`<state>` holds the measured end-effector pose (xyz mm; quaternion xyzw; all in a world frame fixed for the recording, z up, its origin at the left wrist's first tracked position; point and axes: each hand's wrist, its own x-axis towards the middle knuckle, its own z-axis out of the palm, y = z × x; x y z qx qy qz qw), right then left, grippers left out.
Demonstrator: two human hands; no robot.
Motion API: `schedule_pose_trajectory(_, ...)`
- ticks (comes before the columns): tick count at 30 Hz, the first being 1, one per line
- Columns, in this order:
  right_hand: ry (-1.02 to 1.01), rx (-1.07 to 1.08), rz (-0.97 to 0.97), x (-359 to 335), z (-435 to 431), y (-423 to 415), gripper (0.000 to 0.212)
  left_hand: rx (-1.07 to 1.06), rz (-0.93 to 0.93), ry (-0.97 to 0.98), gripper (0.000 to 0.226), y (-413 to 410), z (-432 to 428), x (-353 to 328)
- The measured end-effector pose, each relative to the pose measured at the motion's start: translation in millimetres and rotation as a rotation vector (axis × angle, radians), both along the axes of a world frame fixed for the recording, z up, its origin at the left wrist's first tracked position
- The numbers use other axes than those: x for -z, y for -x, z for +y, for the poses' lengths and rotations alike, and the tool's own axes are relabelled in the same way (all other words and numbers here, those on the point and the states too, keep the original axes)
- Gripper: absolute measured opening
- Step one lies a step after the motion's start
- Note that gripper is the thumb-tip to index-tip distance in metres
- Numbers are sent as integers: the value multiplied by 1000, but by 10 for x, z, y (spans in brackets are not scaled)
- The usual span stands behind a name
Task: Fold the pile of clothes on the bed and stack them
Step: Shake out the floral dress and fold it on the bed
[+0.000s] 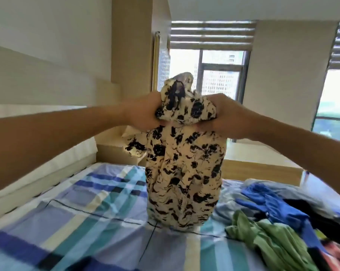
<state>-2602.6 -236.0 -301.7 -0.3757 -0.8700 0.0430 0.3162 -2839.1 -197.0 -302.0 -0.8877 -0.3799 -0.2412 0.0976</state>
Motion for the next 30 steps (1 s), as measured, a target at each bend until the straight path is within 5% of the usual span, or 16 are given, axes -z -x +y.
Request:
schedule_pose_trajectory(7, 476, -66, -282, 1914, -510, -73, 40, 228, 164, 496, 55, 62, -770, 1950)
schedule_pose_trajectory(11, 699, -25, -234, 2608, -691, -79, 39, 195, 121, 668, 34, 61, -793, 2897)
schedule_pose_trajectory(20, 1024, 86, -77, 2945, -86, -282, 30, -59, -1, 1026, 50, -102, -257, 3126)
schedule_pose_trajectory(24, 942, 167, -76, 2953, 792, -344, 40, -154, -25, 1075, 50, -251, 434, 2874)
schedule_pose_trajectory(27, 792, 303, 38, 2822, 1745, -369, 35, -236, -234, 958, 53, -333, 1311, 2676)
schedule_pose_trajectory(30, 422, 556, 50, 2710, 2538, -379, 70, -496, -328, 657, 97, -404, 2091, 2502)
